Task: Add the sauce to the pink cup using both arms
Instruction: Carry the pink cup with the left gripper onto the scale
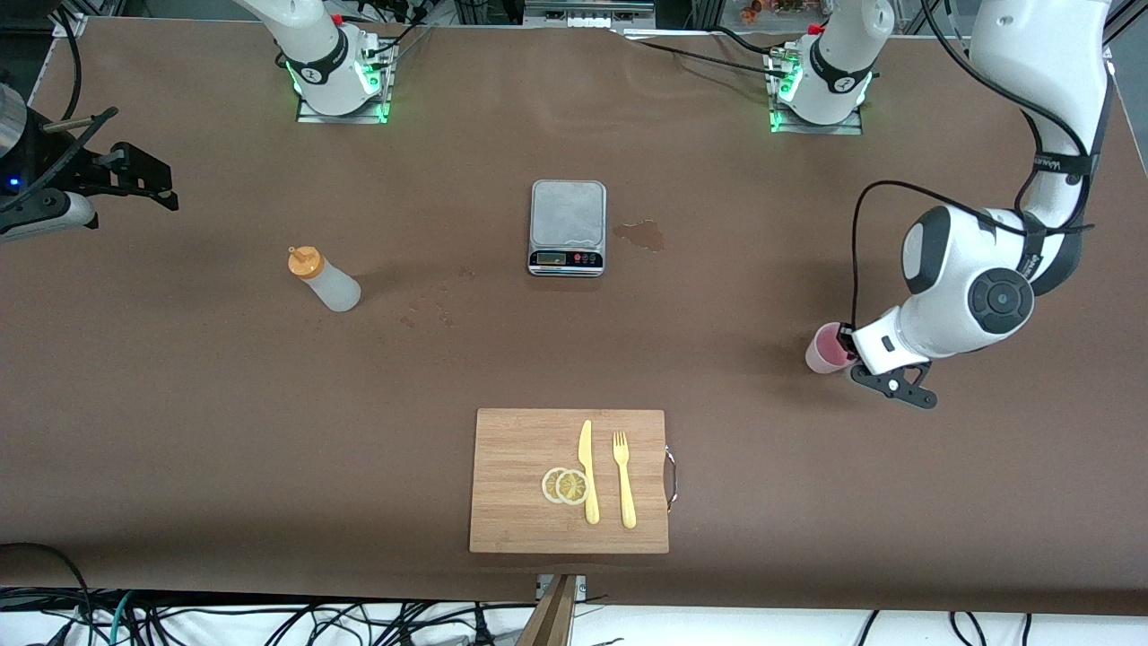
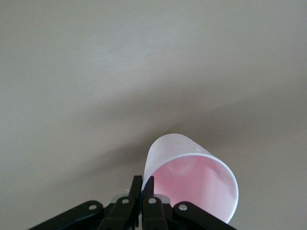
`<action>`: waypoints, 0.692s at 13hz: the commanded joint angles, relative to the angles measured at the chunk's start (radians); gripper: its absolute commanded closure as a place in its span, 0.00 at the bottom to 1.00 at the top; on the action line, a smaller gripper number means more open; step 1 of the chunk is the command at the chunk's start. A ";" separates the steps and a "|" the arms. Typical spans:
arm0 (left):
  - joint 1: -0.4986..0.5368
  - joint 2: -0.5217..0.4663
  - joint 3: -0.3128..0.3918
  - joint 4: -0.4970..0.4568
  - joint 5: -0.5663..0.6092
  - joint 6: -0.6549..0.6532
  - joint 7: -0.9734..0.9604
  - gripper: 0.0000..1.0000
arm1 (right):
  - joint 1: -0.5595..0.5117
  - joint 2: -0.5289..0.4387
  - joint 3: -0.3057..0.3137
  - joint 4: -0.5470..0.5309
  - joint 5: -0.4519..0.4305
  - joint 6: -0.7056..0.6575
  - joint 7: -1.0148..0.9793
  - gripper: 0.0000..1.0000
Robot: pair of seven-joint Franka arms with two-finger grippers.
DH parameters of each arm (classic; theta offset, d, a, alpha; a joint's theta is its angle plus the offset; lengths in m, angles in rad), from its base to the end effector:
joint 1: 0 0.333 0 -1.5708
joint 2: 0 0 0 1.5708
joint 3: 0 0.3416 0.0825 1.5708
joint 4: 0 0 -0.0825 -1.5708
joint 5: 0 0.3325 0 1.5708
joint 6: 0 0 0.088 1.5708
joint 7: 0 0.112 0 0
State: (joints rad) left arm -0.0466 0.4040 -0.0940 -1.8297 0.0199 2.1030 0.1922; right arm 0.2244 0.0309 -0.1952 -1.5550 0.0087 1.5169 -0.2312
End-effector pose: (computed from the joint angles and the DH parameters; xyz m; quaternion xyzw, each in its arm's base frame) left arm 0.5906 -0.0773 0.3535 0.9836 -0.1683 -0.0641 0.0121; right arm 0.5063 0.0176 0.6318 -0.9910 -0.1298 0.0339 0.0048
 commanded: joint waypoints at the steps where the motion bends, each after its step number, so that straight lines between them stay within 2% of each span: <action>1: -0.029 -0.066 -0.140 -0.005 0.003 -0.106 -0.260 1.00 | -0.004 -0.002 0.003 0.015 -0.009 -0.014 0.003 0.00; 4: -0.056 -0.067 -0.298 -0.005 -0.021 -0.109 -0.567 1.00 | -0.004 -0.003 0.005 0.015 -0.010 -0.014 0.001 0.00; 7: -0.116 -0.030 -0.401 -0.005 -0.083 -0.052 -0.791 1.00 | 0.000 -0.003 0.005 0.015 -0.010 -0.017 -0.016 0.00; 9: -0.150 0.004 -0.467 -0.006 -0.086 -0.003 -0.873 1.00 | 0.001 -0.003 0.005 0.015 -0.010 -0.053 -0.155 0.00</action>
State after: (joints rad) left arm -0.1748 0.3731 -0.5222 -1.8373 -0.0437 2.0578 -0.6055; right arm 0.2260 0.0307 -0.1938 -1.5549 0.0087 1.5072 -0.2841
